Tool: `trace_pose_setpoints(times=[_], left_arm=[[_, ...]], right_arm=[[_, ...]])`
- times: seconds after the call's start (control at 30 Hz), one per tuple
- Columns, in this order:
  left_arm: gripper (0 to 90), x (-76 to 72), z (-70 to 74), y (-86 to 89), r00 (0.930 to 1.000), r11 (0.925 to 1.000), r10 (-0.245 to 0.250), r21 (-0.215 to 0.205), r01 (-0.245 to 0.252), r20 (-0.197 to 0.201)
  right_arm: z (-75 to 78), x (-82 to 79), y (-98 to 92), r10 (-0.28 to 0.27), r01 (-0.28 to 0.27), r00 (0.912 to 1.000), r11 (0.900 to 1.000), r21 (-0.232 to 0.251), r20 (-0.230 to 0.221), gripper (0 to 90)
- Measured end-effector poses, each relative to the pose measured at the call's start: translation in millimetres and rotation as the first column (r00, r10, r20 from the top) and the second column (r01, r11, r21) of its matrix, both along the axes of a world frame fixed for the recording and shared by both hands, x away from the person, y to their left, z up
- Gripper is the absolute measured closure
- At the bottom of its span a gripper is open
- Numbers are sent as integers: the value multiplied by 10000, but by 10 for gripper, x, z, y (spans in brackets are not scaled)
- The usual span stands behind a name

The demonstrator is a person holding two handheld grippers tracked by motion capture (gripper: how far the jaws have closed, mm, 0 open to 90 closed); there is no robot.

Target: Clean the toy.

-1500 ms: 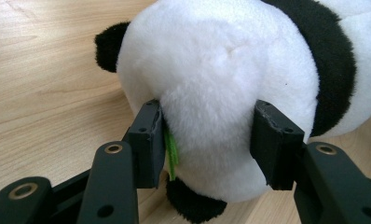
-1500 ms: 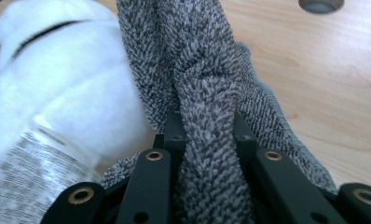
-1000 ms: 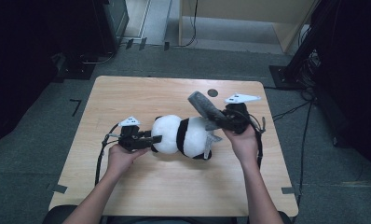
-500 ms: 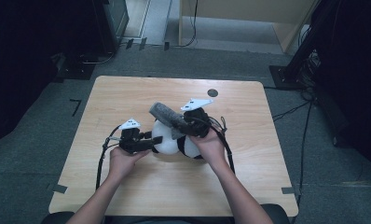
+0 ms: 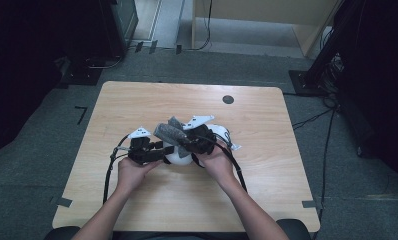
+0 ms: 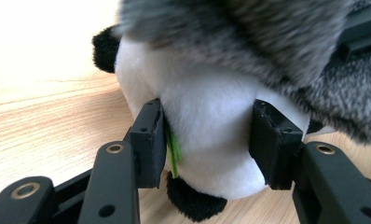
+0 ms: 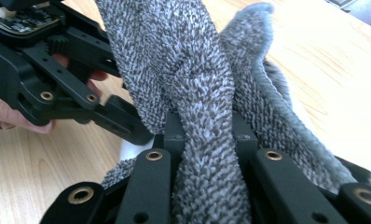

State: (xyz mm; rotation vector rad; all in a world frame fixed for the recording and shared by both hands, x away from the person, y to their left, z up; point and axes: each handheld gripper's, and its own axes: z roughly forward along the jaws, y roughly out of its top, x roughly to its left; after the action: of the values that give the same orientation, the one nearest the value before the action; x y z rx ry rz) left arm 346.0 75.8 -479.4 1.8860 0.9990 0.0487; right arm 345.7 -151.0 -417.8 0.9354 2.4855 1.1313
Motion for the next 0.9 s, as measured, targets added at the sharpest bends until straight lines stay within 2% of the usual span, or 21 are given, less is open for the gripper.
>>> trace_pose_setpoints(times=[0.2,0.37,0.63,0.8,0.83,0.9], left_arm=[[505,14,20,-12,9999,9995,-126,290,123,108],[502,33,32,-11,9998,9994,-182,302,180,67],[503,31,47,-20,9998,9991,-177,373,176,31],[503,38,67,-35,9998,9988,-195,439,195,6],[503,36,70,-38,9998,9989,-185,426,184,8],[504,36,75,-39,9998,9988,-188,450,188,-10]], right_arm=[[55,26,-213,-658,659,9978,9978,-85,104,756],[105,49,-461,-1290,1288,9915,9916,156,138,757],[151,36,-922,-2348,2350,9720,9672,968,-142,756],[112,2,-1112,-2789,2809,9597,9509,1295,-341,756],[103,-6,-1137,-2873,2891,9573,9485,1291,-325,756],[95,-23,-1176,-3140,3138,9493,9444,980,-138,756]])
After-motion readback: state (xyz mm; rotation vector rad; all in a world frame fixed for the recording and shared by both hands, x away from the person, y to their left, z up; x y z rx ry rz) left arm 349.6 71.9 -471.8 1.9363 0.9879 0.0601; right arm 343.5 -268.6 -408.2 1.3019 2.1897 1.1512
